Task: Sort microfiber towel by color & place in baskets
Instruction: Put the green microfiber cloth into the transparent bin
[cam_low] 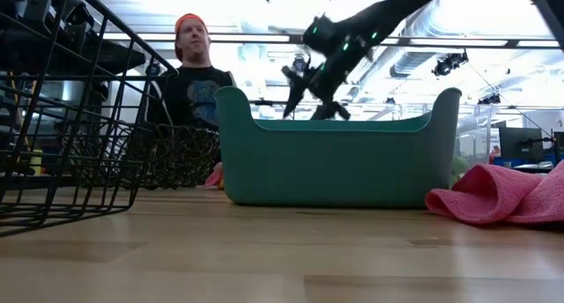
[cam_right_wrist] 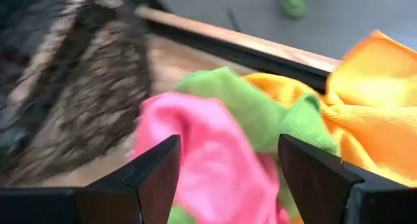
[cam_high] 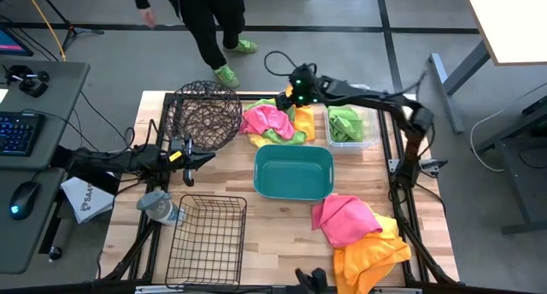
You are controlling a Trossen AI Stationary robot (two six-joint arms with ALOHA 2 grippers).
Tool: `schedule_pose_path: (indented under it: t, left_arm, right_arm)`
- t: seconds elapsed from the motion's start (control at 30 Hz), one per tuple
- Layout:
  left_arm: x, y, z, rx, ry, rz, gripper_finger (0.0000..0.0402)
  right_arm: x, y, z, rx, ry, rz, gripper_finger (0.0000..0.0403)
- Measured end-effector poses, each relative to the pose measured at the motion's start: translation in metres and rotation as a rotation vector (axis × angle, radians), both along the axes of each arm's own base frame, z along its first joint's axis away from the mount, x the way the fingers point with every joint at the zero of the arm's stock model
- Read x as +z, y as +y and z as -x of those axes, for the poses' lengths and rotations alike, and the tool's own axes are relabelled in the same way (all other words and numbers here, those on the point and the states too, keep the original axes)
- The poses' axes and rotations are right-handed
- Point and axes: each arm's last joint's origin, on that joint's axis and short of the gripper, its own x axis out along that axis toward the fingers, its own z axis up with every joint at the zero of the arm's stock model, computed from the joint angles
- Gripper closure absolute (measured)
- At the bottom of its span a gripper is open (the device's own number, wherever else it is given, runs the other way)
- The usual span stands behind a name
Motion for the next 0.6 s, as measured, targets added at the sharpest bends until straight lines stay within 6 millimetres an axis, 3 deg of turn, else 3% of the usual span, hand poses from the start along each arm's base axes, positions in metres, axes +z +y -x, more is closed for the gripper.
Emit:
schedule_pose_path:
  t: [0.13,0.33,0.6]
  left_arm:
    - [0.0,0.0,0.0,0.0,0.0,0.0,0.0402]
    - [0.0,0.0,0.0,0.0,0.0,0.0,0.0402]
    - [0.0,0.0,0.0,0.0,0.0,0.0,0.0401]
  right_arm:
    - [-0.023,-0.016,-0.01,-0.082,0.112,-0.02,0.0151]
    - [-0.036,-0.027,-0.023,-0.066,0.285,-0.016,0.0151]
    - [-0.037,-0.022,-0.03,0.015,0.296,-0.066,0.0151]
